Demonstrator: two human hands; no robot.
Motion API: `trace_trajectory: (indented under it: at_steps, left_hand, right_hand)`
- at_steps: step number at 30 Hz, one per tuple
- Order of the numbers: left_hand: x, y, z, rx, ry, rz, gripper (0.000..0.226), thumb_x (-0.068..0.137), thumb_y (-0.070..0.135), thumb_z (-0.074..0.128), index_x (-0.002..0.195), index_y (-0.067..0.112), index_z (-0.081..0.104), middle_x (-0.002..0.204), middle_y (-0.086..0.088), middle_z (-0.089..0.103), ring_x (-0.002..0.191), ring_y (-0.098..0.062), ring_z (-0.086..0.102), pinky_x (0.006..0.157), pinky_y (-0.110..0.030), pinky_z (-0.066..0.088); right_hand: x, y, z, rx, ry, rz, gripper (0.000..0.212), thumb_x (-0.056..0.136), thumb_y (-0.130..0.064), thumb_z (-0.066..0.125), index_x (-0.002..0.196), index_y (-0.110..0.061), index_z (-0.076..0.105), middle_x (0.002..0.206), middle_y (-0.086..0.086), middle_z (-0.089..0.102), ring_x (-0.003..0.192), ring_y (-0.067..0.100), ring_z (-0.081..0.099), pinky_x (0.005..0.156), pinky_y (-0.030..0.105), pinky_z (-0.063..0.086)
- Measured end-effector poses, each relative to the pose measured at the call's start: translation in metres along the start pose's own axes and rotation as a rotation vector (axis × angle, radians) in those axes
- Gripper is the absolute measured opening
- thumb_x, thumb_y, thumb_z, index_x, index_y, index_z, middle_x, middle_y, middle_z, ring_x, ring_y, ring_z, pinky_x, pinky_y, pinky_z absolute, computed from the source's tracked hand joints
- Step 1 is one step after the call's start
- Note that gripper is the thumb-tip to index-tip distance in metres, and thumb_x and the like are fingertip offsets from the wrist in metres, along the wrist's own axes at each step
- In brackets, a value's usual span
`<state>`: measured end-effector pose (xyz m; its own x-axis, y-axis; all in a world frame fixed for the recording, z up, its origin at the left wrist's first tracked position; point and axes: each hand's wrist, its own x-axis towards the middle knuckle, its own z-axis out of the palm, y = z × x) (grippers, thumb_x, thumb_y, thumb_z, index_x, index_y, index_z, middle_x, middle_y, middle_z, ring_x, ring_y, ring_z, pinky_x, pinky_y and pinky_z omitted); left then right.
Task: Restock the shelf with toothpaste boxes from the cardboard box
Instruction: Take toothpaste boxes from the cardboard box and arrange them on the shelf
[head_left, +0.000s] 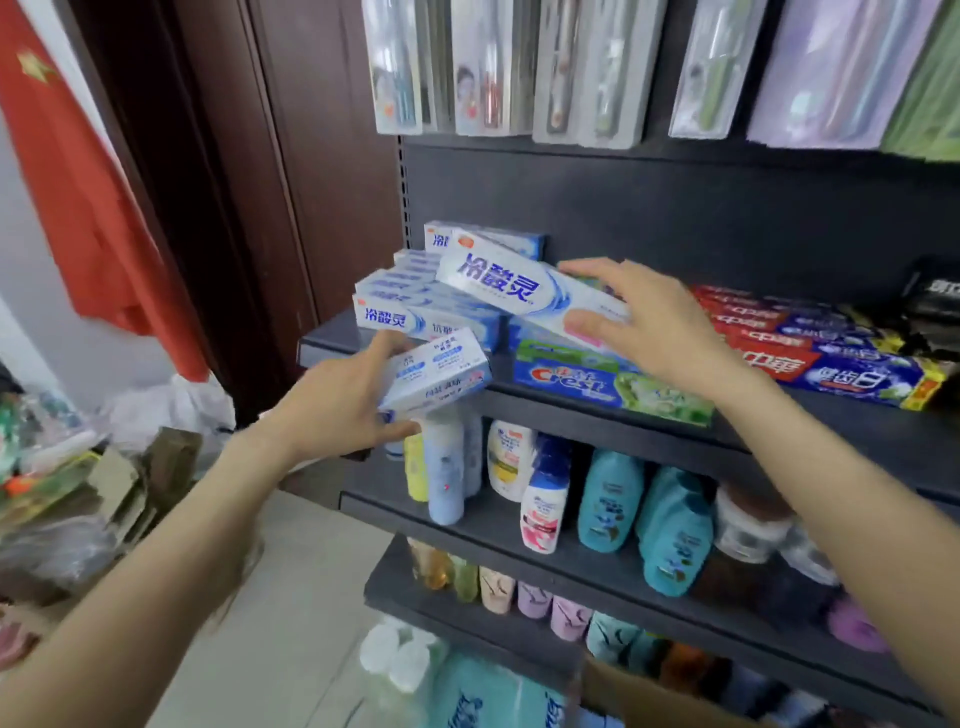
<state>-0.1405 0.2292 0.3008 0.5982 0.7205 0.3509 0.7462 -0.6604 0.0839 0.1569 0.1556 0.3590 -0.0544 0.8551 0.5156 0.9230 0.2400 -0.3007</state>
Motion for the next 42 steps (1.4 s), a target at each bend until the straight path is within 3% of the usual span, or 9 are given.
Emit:
trace_trajectory:
  at_steps: [8, 13, 16, 22, 25, 28, 31, 39, 42]
  left_hand:
    - [0.093, -0.098, -0.035, 0.109, -0.049, 0.240, 0.073, 0.062, 0.055, 0.054, 0.128, 0.028, 0.044, 0.127, 0.006, 0.052, 0.098, -0.030, 0.062, 0.075, -0.037, 0.047]
    - [0.141, -0.141, -0.036, 0.145, 0.004, 0.306, 0.088, 0.062, 0.070, 0.030, 0.142, 0.032, 0.036, 0.132, 0.010, 0.049, 0.109, -0.022, 0.058, 0.078, -0.034, 0.047]
    - [0.161, -0.149, -0.036, 0.141, 0.033, 0.363, 0.081, 0.072, 0.069, 0.030, 0.144, 0.033, 0.031, 0.134, 0.010, 0.048, 0.111, -0.022, 0.057, 0.076, -0.033, 0.046]
    - [0.174, -0.148, -0.035, -0.021, -0.136, 0.382, 0.050, 0.082, 0.048, 0.060, 0.122, 0.028, 0.037, 0.123, 0.010, 0.060, 0.096, -0.024, 0.060, 0.075, -0.031, 0.042]
    - [0.171, -0.140, -0.034, -0.186, -0.290, 0.392, 0.043, 0.082, 0.050, 0.060, 0.115, 0.032, 0.040, 0.111, 0.014, 0.061, 0.089, -0.020, 0.055, 0.078, -0.032, 0.042]
    - [0.171, -0.131, -0.032, -0.329, -0.412, 0.367, 0.033, 0.085, 0.045, 0.061, 0.111, 0.033, 0.043, 0.102, 0.012, 0.058, 0.087, -0.007, 0.051, 0.076, -0.026, 0.038]
    - [0.173, -0.123, -0.032, -0.418, -0.429, 0.363, 0.030, 0.087, 0.046, 0.059, 0.111, 0.031, 0.051, 0.102, 0.017, 0.057, 0.089, 0.005, 0.050, 0.080, -0.021, 0.038]
    - [0.153, -0.162, -0.007, -0.393, -0.186, 0.179, 0.067, 0.059, 0.074, 0.058, 0.114, 0.034, 0.060, 0.115, 0.012, 0.063, 0.105, -0.009, 0.059, 0.094, -0.031, 0.045]
    - [0.144, -0.176, 0.007, -0.395, -0.074, 0.167, 0.066, 0.060, 0.071, 0.059, 0.113, 0.032, 0.064, 0.109, 0.012, 0.058, 0.104, -0.011, 0.055, 0.092, -0.034, 0.044]
  right_hand:
    - [0.185, -0.001, 0.082, -0.174, 0.031, 0.143, 0.040, 0.083, -0.026, 0.068, 0.121, -0.029, 0.056, 0.109, 0.003, 0.056, 0.108, 0.029, 0.052, 0.081, 0.034, 0.038]
    - [0.250, 0.023, 0.146, -0.219, -0.032, 0.185, 0.036, 0.083, -0.019, 0.067, 0.117, -0.019, 0.055, 0.120, 0.004, 0.058, 0.108, 0.032, 0.048, 0.087, 0.036, 0.037]
    - [0.265, 0.037, 0.167, -0.525, -0.086, 0.166, 0.037, 0.087, -0.014, 0.058, 0.122, -0.024, 0.053, 0.123, 0.005, 0.052, 0.113, 0.029, 0.042, 0.093, 0.038, 0.037]
    - [0.233, 0.007, 0.136, -0.017, -0.044, 0.160, 0.025, 0.092, -0.029, 0.059, 0.116, -0.025, 0.062, 0.120, 0.002, 0.054, 0.113, 0.023, 0.052, 0.100, 0.036, 0.039]
    - [0.188, -0.030, 0.105, 0.421, -0.299, 0.115, 0.027, 0.093, -0.041, 0.048, 0.118, -0.035, 0.056, 0.122, -0.010, 0.058, 0.113, 0.005, 0.055, 0.096, 0.021, 0.043]
    - [0.155, -0.047, 0.094, 0.168, -0.409, 0.003, 0.053, 0.082, -0.045, 0.065, 0.130, -0.037, 0.045, 0.126, -0.026, 0.049, 0.113, -0.013, 0.046, 0.090, 0.005, 0.034]
    - [0.142, -0.045, 0.096, -0.004, -0.276, -0.017, 0.055, 0.079, -0.048, 0.068, 0.127, -0.028, 0.049, 0.122, -0.017, 0.056, 0.110, 0.005, 0.052, 0.084, 0.015, 0.037]
    - [0.111, -0.031, 0.095, 0.018, -0.258, 0.216, 0.059, 0.085, -0.048, 0.061, 0.134, -0.020, 0.044, 0.122, -0.008, 0.050, 0.102, 0.009, 0.046, 0.081, 0.023, 0.032]
    - [0.105, -0.040, 0.111, -0.286, -0.101, 0.070, 0.056, 0.081, -0.054, 0.063, 0.121, -0.015, 0.058, 0.116, 0.000, 0.054, 0.104, 0.022, 0.048, 0.085, 0.032, 0.038]
